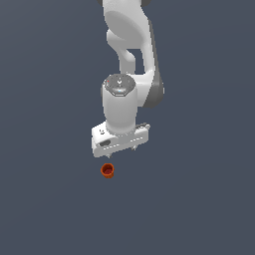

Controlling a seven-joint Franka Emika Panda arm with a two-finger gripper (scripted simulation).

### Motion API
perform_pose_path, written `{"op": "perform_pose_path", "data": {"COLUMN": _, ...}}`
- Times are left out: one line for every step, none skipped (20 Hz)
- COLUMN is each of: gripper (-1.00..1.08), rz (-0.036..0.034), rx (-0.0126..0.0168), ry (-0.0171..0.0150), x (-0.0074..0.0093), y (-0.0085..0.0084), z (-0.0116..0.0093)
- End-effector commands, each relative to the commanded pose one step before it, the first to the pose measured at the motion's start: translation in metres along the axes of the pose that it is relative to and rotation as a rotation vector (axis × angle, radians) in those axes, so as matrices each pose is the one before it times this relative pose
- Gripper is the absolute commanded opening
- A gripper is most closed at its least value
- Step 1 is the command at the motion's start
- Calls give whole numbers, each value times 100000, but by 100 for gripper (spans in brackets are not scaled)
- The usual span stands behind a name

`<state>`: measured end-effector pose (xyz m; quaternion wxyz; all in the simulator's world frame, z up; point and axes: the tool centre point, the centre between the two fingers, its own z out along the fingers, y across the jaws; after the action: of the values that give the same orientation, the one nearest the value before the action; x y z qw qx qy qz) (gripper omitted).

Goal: Pick up the object and move it to a goal position.

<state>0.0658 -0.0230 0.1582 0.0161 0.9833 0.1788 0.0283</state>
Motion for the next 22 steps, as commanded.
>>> {"op": "perform_pose_path", "data": {"gripper": 100, "rz": -5524, "rx": 478, "ry": -797, "x": 223, "y": 956, "z": 990}}
{"op": "perform_pose_path", "data": {"gripper": 100, "rz": -2148, "rx": 215, "ry": -298, "x": 55, "y": 383, "z": 395}}
{"op": "perform_pose_path", "data": {"gripper": 100, "rz": -2141, "rx": 228, "ry": -288, "x": 40, "y": 386, "z": 397}}
{"op": "perform_pose_path", "data": {"gripper": 100, "rz": -2136, "rx": 241, "ry": -277, "x": 25, "y": 387, "z": 400}}
{"op": "perform_pose_path", "data": {"gripper": 100, "rz": -2129, "rx": 254, "ry": -266, "x": 10, "y": 388, "z": 402}}
{"op": "perform_pose_path", "data": {"gripper": 100, "rz": -2122, "rx": 266, "ry": -255, "x": -6, "y": 389, "z": 404}}
{"op": "perform_pose_path", "data": {"gripper": 100, "rz": -2094, "rx": 274, "ry": -240, "x": -20, "y": 385, "z": 402}}
{"op": "perform_pose_path", "data": {"gripper": 100, "rz": -1988, "rx": 271, "ry": -218, "x": -34, "y": 366, "z": 385}}
{"op": "perform_pose_path", "data": {"gripper": 100, "rz": -1876, "rx": 265, "ry": -196, "x": -44, "y": 345, "z": 365}}
{"op": "perform_pose_path", "data": {"gripper": 100, "rz": -1763, "rx": 257, "ry": -175, "x": -53, "y": 325, "z": 346}}
{"op": "perform_pose_path", "data": {"gripper": 100, "rz": -1652, "rx": 247, "ry": -156, "x": -60, "y": 304, "z": 326}}
{"op": "perform_pose_path", "data": {"gripper": 100, "rz": -1541, "rx": 237, "ry": -138, "x": -65, "y": 283, "z": 306}}
{"op": "perform_pose_path", "data": {"gripper": 100, "rz": -1431, "rx": 224, "ry": -122, "x": -68, "y": 263, "z": 286}}
{"op": "perform_pose_path", "data": {"gripper": 100, "rz": -1323, "rx": 211, "ry": -107, "x": -69, "y": 241, "z": 265}}
{"op": "perform_pose_path", "data": {"gripper": 100, "rz": -1214, "rx": 197, "ry": -93, "x": -70, "y": 221, "z": 244}}
{"op": "perform_pose_path", "data": {"gripper": 100, "rz": -1106, "rx": 182, "ry": -81, "x": -68, "y": 201, "z": 224}}
{"op": "perform_pose_path", "data": {"gripper": 100, "rz": -999, "rx": 166, "ry": -70, "x": -66, "y": 181, "z": 203}}
{"op": "perform_pose_path", "data": {"gripper": 100, "rz": -894, "rx": 151, "ry": -60, "x": -61, "y": 160, "z": 182}}
{"op": "perform_pose_path", "data": {"gripper": 100, "rz": -786, "rx": 134, "ry": -50, "x": -57, "y": 141, "z": 161}}
{"op": "perform_pose_path", "data": {"gripper": 100, "rz": -679, "rx": 116, "ry": -42, "x": -52, "y": 122, "z": 139}}
{"op": "perform_pose_path", "data": {"gripper": 100, "rz": -576, "rx": 99, "ry": -34, "x": -44, "y": 102, "z": 118}}
{"op": "perform_pose_path", "data": {"gripper": 100, "rz": -471, "rx": 82, "ry": -27, "x": -37, "y": 84, "z": 97}}
